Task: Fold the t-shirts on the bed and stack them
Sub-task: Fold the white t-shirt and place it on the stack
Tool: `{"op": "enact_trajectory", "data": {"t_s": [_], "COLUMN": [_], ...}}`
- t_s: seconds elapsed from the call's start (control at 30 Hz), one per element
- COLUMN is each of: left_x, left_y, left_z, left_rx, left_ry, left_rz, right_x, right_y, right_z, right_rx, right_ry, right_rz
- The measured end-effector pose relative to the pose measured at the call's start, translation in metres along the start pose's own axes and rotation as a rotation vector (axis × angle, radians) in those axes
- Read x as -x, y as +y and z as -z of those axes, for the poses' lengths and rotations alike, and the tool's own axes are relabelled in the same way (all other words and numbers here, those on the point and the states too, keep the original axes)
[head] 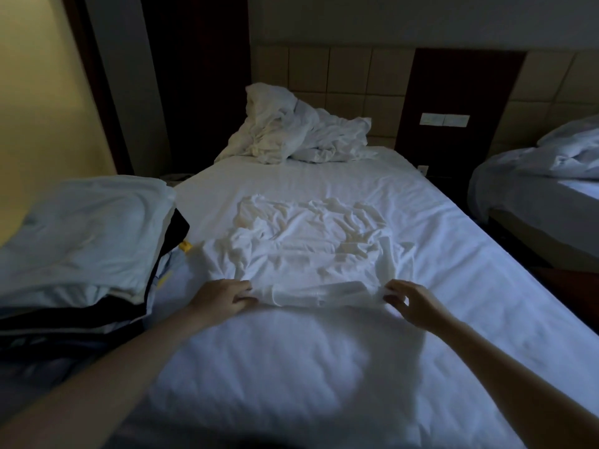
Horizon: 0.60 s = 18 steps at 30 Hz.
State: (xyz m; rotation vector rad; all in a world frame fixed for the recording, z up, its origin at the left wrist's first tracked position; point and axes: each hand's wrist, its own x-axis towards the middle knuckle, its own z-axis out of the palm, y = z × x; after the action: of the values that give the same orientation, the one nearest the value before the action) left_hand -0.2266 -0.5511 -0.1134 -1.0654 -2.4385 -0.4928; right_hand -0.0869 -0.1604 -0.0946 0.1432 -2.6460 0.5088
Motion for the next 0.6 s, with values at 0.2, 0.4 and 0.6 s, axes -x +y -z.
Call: {"op": "enact_trajectory", "data": {"t_s": [0.2,0.4,0.6], "left_x": [0.013,0.040,0.058], "left_y": [0.031,0.058,0.079], "left_z": [0.043,0.076,0.077], "left_rx": [-0.048,-0.135,-0.139], "left_ry": [-0.310,-0.514,-0.653], "left_rz": [0.007,-0.053,0.031], "right_x": [0.035,0.074,0.101], "right_y": [-0.025,-0.043,-0.059], "right_z": [0.044,0.061,0.055], "right_rx": [0.119,-0.033,-0.131], "right_ry": [-0.166,-0.249,-0.284], "right_rz": [0.015,-0.070,-0.244]}}
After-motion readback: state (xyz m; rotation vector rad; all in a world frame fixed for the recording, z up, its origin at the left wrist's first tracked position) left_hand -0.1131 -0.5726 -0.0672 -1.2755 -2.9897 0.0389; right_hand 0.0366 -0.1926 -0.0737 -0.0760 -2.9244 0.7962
